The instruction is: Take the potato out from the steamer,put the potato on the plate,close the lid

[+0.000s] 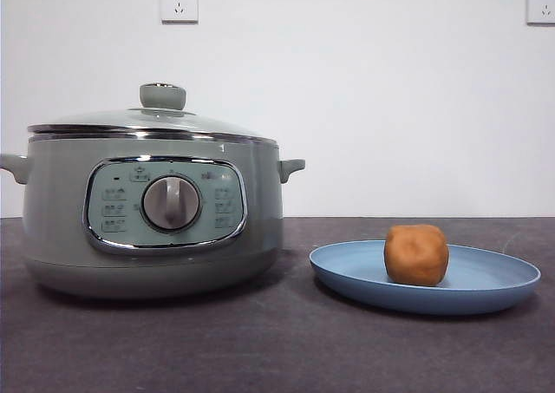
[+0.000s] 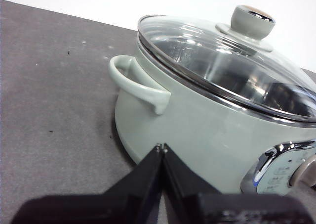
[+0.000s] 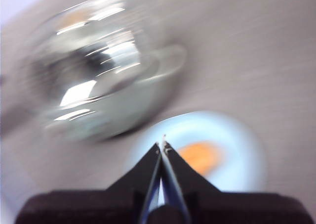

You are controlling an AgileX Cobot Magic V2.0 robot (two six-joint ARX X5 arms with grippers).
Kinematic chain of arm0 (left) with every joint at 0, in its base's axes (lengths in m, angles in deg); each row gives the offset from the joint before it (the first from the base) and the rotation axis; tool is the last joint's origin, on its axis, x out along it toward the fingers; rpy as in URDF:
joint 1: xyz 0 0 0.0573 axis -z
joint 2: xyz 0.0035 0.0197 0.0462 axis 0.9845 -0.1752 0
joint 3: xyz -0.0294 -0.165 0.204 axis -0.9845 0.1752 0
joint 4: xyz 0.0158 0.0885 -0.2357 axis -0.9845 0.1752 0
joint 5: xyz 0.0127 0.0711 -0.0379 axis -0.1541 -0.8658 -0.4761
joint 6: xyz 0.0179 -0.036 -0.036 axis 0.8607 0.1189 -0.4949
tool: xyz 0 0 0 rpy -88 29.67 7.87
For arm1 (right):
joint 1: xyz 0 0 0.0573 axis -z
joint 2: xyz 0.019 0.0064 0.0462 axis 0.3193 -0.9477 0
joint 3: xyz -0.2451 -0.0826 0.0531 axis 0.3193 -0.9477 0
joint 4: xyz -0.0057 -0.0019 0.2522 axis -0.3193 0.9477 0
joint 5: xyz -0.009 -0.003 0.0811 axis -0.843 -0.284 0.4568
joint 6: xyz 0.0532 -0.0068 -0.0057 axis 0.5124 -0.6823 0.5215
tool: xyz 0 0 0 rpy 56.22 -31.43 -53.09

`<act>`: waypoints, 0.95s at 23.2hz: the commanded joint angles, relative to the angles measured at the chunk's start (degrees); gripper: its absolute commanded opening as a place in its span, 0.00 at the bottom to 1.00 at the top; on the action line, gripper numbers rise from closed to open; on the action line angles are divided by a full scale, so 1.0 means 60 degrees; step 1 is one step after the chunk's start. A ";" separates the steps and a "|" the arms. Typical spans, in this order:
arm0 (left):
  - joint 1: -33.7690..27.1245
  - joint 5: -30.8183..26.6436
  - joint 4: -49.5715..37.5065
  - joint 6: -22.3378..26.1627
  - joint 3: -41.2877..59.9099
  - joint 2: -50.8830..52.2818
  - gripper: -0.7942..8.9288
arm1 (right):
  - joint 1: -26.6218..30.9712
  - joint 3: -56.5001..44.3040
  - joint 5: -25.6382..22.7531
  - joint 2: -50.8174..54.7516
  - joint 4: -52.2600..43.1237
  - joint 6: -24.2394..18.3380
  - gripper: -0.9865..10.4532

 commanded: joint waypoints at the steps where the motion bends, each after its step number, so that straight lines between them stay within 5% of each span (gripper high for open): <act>1: -0.0029 -0.0029 -0.0015 -0.0029 0.0120 0.0015 0.08 | 0.1115 -0.1665 -0.0044 0.1461 -0.1807 0.1024 0.09; 3: -0.0029 -0.0029 -0.0015 -0.0029 0.0120 0.0015 0.08 | 0.2065 -0.3628 -0.0051 0.2728 -0.3810 0.1982 0.09; 9: -0.0029 -0.0029 -0.0015 -0.0029 0.0120 0.0015 0.08 | 0.2634 -0.8123 -0.0164 0.4630 -0.8178 0.2328 0.09; 14: -0.0029 -0.0029 -0.0015 -0.0029 0.0120 0.0015 0.08 | 0.2634 -0.9453 -0.1457 0.5614 -0.8655 0.2969 0.09; 22: -0.0029 -0.0029 -0.0015 -0.0029 0.0120 0.0015 0.08 | 0.2630 -1.0222 -0.1789 0.7278 -0.8368 0.3005 0.09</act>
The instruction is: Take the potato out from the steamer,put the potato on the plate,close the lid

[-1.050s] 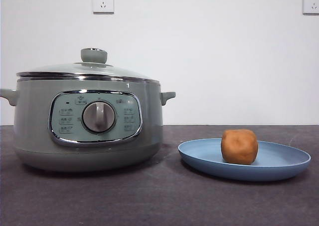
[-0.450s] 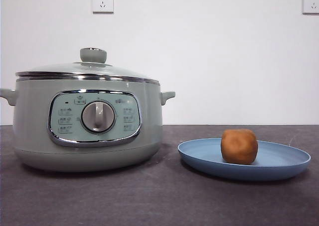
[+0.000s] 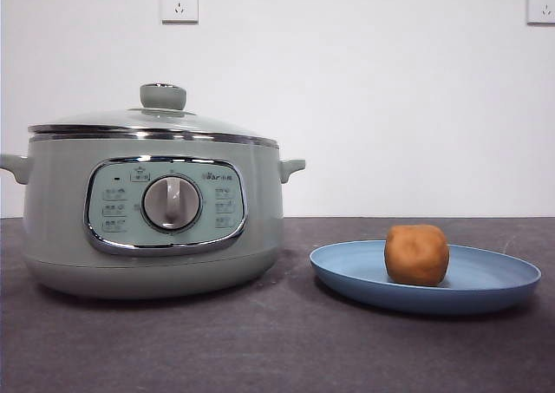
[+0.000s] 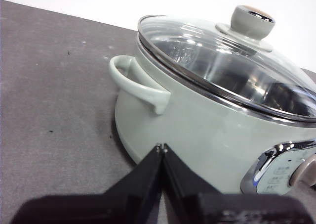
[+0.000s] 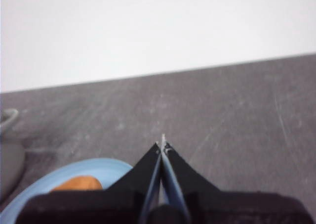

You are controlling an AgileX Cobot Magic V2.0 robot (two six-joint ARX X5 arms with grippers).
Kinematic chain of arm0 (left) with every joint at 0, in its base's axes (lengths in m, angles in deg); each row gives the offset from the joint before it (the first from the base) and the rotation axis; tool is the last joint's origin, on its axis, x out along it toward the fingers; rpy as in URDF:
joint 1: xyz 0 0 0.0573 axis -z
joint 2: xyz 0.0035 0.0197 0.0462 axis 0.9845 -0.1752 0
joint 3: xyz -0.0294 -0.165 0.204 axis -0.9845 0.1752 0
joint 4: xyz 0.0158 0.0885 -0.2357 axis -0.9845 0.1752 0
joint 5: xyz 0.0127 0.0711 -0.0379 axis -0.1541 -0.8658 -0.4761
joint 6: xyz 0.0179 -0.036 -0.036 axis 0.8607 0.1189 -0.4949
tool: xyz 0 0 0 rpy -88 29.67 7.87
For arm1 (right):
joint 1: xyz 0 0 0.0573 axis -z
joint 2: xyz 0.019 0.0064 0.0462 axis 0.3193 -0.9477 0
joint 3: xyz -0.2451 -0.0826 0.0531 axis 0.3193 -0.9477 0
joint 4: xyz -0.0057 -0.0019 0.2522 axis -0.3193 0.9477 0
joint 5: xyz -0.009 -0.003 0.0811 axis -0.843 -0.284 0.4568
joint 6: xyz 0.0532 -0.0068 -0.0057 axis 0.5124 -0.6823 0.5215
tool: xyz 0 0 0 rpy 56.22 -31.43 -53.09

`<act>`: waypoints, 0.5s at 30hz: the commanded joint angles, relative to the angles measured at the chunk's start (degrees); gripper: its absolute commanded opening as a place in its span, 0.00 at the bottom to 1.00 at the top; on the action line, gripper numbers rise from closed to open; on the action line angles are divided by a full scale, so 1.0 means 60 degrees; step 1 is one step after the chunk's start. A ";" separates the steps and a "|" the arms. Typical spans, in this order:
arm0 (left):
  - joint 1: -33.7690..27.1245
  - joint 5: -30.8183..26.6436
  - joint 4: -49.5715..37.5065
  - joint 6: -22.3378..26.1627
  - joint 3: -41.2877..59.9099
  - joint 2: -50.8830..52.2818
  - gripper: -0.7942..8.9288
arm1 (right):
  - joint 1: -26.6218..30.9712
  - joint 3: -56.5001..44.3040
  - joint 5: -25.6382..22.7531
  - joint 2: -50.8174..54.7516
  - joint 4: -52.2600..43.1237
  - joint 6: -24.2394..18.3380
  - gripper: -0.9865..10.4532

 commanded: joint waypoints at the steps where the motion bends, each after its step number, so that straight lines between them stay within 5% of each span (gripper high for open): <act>1: -0.0029 -0.0033 -0.0015 -0.0029 0.0120 0.0015 0.08 | 0.0004 -0.0364 -0.0055 0.0448 0.0062 0.0124 0.09; 15: -0.0025 -0.0036 -0.0022 -0.0029 0.0120 0.0015 0.08 | -0.0015 -0.0648 -0.1060 0.2069 0.2856 0.0841 0.09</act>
